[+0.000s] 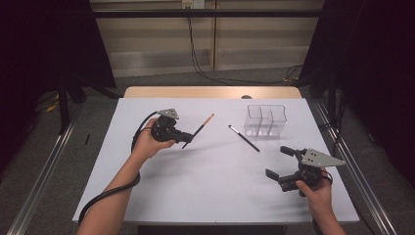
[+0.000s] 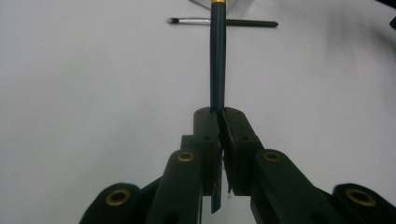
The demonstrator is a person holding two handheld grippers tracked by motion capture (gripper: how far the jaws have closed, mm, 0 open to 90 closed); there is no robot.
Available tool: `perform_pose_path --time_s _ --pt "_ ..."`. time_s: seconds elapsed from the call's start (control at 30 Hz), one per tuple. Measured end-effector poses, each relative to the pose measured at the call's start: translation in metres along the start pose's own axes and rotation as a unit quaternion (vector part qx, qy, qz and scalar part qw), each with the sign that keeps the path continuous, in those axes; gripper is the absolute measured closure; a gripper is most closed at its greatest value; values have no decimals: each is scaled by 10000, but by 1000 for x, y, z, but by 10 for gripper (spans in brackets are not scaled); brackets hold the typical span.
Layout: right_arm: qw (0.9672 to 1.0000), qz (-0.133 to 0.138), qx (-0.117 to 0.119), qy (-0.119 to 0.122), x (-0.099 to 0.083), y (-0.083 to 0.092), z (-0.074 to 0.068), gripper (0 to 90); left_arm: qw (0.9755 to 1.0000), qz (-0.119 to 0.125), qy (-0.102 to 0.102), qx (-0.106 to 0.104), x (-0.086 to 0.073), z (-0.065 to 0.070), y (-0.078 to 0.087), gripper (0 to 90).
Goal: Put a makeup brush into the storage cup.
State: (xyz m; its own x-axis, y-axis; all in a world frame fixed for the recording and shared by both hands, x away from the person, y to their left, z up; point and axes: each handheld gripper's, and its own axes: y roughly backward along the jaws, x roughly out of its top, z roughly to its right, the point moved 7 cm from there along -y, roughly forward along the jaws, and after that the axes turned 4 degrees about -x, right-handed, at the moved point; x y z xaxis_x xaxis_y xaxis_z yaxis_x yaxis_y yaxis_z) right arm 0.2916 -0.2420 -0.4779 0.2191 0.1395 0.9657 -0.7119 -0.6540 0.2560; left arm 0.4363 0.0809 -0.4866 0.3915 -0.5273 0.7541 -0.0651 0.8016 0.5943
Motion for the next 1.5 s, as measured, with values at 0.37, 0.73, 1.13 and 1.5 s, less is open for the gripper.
perform_pose_path --time_s 0.37,0.73,1.13,1.5 --pt "10000 9 -25 -8 1 0 1 0 9979 638 60 -37 2 9 1 846" --pt "9999 64 -43 -66 3 -2 1 0 9915 1297 5 -100 10 22 4 846" --pt "9999 67 -84 -116 6 -8 3 0 9835 1798 20 -207 12 34 2 846" --pt "9994 153 -109 -274 15 -16 4 0 9820 1853 -25 -377 13 43 -10 845"
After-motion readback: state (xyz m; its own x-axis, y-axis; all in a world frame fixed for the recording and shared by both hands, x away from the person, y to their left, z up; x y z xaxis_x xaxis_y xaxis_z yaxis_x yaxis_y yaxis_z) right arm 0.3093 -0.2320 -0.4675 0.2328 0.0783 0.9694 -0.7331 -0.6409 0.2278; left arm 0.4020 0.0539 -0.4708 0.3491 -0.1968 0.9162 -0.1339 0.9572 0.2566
